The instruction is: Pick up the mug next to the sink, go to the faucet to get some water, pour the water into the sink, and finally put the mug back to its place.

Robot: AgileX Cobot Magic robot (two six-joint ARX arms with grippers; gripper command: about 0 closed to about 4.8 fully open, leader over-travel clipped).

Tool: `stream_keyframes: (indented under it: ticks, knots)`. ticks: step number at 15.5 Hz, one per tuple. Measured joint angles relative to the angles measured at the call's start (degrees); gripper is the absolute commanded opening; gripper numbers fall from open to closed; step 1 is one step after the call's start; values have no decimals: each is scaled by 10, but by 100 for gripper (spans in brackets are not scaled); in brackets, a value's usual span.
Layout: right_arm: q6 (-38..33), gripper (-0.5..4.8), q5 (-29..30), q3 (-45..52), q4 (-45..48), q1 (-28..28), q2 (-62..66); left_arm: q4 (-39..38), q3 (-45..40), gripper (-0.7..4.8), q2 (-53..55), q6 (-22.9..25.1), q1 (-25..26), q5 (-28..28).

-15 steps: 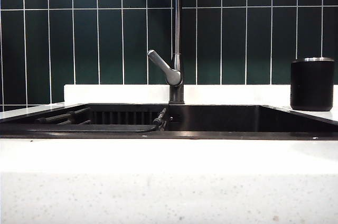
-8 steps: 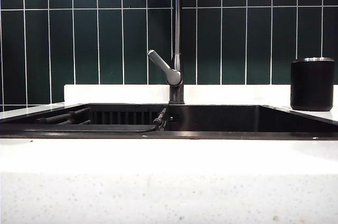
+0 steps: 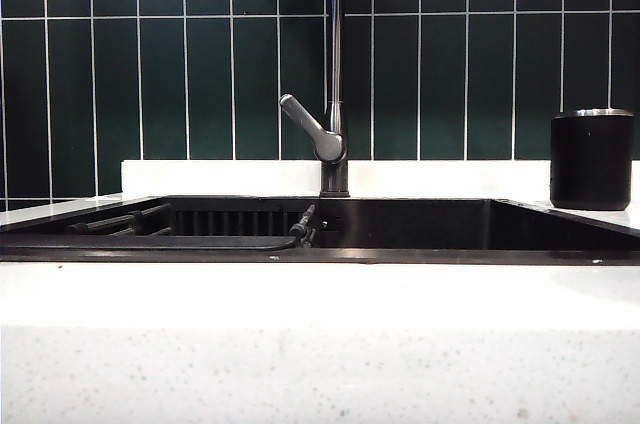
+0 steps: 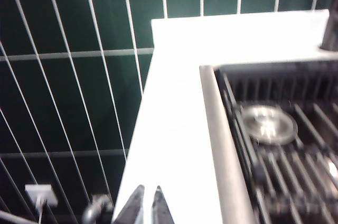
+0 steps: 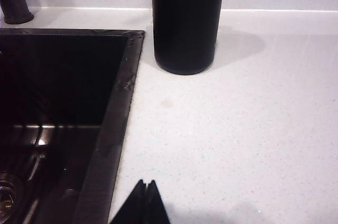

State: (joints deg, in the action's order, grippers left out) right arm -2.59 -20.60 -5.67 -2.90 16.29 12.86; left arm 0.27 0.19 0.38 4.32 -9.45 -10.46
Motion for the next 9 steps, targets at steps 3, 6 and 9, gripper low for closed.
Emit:
stream_keyframes:
  ticks: [3, 6, 9]
  knots:
    - [0, -5, 0, 0, 0, 0, 0, 46, 0, 18, 0, 0, 6, 15]
    - [0, -5, 0, 0, 0, 0, 0, 69, 0, 18, 0, -2, 12, 60]
    - [0, -5, 0, 0, 0, 0, 0, 88, 0, 18, 0, -2, 12, 64]
